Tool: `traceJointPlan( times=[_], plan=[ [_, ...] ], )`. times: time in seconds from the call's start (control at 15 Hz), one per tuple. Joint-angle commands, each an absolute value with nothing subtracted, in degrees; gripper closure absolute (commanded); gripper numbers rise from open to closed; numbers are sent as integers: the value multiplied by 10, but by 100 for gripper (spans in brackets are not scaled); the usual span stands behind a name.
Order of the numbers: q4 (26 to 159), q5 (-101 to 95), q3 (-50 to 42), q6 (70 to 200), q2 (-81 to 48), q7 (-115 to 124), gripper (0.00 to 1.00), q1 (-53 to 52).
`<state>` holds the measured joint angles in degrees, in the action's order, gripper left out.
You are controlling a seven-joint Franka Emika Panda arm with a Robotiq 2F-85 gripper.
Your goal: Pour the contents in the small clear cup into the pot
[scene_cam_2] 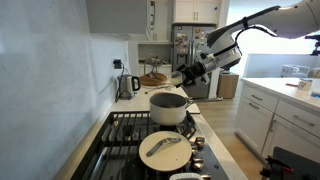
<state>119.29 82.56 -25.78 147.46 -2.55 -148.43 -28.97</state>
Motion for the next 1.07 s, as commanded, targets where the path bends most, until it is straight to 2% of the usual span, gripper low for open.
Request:
traceJointPlan(
  times=[0.0,0.4,1.0],
  plan=[
    [1229,793,-128,1478,8,-1478,61,-162],
    [1235,750,-28,1497,1,-1475,61,-79],
    [1209,588,-30,1595,-10,-1424,61,-119]
  ],
)
